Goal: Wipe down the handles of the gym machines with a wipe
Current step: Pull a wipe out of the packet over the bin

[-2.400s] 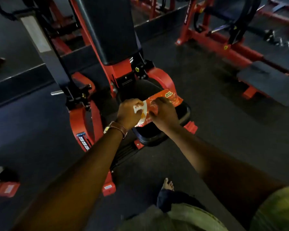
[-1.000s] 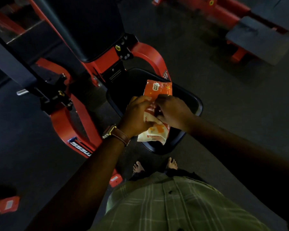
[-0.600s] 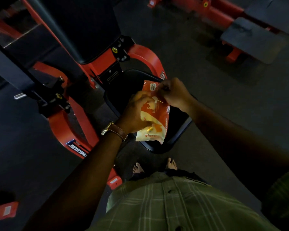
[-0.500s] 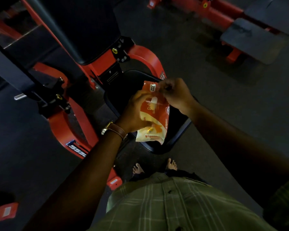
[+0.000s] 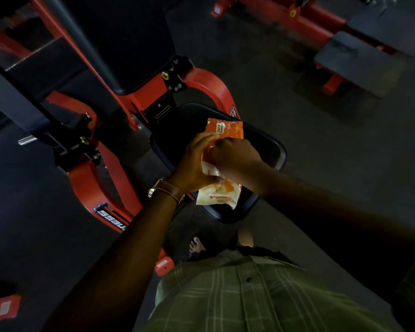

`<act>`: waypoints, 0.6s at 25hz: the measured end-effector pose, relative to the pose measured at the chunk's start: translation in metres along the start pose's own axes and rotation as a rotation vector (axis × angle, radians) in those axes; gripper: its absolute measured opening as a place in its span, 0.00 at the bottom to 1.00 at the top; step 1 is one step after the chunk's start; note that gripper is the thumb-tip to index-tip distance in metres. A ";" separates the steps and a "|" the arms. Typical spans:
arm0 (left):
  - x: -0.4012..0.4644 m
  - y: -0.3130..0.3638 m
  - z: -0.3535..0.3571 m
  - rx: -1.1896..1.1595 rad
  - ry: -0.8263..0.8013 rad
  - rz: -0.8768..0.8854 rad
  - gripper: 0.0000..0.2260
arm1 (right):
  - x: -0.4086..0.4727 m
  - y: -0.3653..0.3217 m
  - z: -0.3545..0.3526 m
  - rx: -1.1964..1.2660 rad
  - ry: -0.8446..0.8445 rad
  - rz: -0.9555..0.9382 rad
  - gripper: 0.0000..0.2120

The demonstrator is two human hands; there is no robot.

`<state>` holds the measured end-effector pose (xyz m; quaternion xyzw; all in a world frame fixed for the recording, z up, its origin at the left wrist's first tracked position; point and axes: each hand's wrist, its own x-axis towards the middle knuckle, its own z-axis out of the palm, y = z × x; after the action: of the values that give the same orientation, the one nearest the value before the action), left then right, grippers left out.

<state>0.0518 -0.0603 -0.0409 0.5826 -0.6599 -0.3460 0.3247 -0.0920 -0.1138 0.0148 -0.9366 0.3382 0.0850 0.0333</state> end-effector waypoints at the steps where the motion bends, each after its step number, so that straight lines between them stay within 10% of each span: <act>1: -0.001 0.000 0.000 -0.024 0.005 -0.013 0.48 | 0.002 -0.002 -0.003 -0.080 -0.005 -0.037 0.14; 15: -0.010 -0.010 0.002 -0.175 0.029 -0.092 0.55 | -0.001 0.027 -0.007 -0.059 -0.078 -0.145 0.17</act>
<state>0.0567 -0.0508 -0.0507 0.5868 -0.5948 -0.4084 0.3675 -0.1086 -0.1347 0.0216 -0.9552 0.2655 0.1287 0.0249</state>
